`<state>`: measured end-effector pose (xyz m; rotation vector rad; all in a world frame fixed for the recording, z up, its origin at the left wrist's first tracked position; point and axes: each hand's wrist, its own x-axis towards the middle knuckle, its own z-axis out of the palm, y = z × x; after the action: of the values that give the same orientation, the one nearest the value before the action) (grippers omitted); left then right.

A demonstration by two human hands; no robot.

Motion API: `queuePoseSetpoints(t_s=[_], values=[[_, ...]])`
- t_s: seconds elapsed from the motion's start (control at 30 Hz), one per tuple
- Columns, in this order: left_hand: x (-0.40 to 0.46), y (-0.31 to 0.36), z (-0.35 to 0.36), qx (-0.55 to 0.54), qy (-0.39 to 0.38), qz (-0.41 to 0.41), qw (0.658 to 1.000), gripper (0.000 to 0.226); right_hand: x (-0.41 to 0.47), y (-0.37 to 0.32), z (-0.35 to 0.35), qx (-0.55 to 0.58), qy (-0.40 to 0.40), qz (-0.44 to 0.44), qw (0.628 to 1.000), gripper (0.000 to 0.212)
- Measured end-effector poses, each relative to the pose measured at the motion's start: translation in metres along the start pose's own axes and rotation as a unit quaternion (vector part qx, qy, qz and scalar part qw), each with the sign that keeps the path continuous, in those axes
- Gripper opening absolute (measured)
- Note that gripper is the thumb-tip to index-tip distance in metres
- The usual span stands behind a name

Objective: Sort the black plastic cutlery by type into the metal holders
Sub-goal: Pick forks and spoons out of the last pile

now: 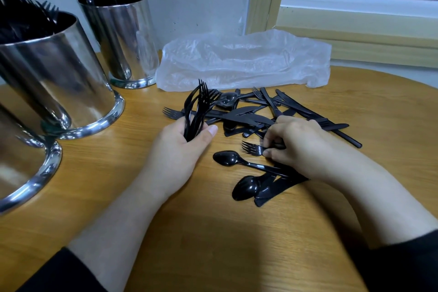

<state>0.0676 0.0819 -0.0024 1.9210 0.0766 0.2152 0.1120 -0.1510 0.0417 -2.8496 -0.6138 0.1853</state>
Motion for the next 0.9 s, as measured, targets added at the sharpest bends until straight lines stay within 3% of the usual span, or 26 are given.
queuePoseSetpoints(t_s=[0.27, 0.43, 0.63, 0.8, 0.9], values=[[0.0, -0.002, -0.001, -0.004, -0.006, 0.001, 1.0, 0.02, -0.002, -0.002, -0.004, -0.043, -0.022, 0.013, 0.999, 0.01], [0.001, -0.003, -0.002, -0.028, -0.008, -0.007, 1.0, 0.012, -0.004, 0.003, -0.004, 0.046, 0.019, -0.035, 0.998, 0.007], [-0.002, 0.005, -0.002, -0.059, -0.002, -0.022, 0.998, 0.024, -0.002, 0.004, 0.001, 0.103, 0.074, -0.068, 0.99, 0.009], [-0.003, 0.008, -0.003, -0.085, -0.007, -0.002, 0.996, 0.026, -0.007, -0.012, -0.005, 0.295, 0.223, -0.044, 0.928, 0.01], [-0.004, 0.013, -0.002, -0.137, -0.018, -0.013, 0.99, 0.024, -0.007, -0.033, -0.007, 0.438, 0.194, -0.048, 0.876, 0.01]])
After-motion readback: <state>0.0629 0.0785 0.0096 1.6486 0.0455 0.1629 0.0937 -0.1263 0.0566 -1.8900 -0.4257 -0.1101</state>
